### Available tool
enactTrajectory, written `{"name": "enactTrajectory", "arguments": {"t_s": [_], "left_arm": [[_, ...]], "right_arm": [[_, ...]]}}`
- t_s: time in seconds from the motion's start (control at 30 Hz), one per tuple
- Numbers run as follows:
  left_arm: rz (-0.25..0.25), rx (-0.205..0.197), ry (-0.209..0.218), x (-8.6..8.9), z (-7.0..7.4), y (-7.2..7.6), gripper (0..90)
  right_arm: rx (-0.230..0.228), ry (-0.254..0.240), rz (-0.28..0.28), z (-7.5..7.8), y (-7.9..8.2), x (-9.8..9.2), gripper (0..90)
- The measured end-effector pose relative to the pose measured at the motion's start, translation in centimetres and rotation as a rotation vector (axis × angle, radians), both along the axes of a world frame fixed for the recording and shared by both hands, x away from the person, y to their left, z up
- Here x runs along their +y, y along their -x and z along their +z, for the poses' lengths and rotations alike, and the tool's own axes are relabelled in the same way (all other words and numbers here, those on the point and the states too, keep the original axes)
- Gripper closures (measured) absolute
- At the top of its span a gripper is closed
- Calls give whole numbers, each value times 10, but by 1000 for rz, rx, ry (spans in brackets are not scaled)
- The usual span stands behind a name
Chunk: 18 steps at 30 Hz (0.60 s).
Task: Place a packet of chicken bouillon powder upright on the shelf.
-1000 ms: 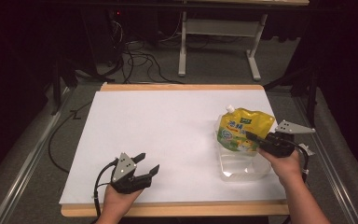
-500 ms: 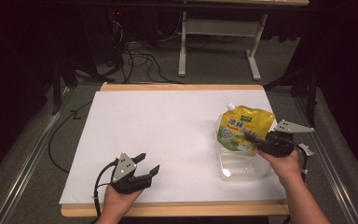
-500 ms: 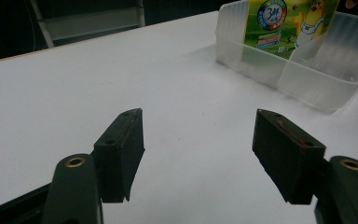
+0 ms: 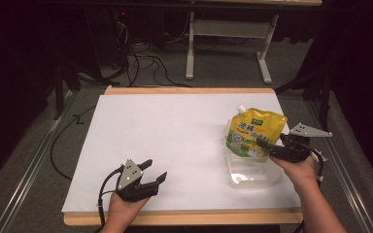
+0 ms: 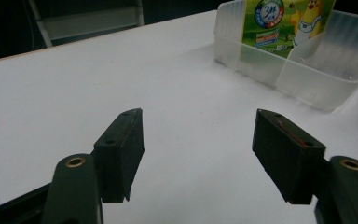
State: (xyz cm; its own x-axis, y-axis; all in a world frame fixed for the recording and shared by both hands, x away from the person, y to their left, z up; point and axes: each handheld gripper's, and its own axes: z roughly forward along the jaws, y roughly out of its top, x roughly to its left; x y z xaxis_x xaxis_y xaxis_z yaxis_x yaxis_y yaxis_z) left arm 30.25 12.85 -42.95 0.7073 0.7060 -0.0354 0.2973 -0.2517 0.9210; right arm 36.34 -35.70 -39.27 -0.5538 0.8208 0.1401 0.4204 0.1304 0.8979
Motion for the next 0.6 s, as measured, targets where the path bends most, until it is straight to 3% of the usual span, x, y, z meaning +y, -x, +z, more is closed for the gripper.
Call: {"name": "enactTrajectory", "arguments": {"t_s": [0.2,0.6], "left_arm": [[-7,-1,-1,-2,0,1,343],[-20,5,0,-4,0,2,343]], "right_arm": [[-4,-1,-26,3,3,-2,242],[-20,13,-62,10,21,-5,175]]}}
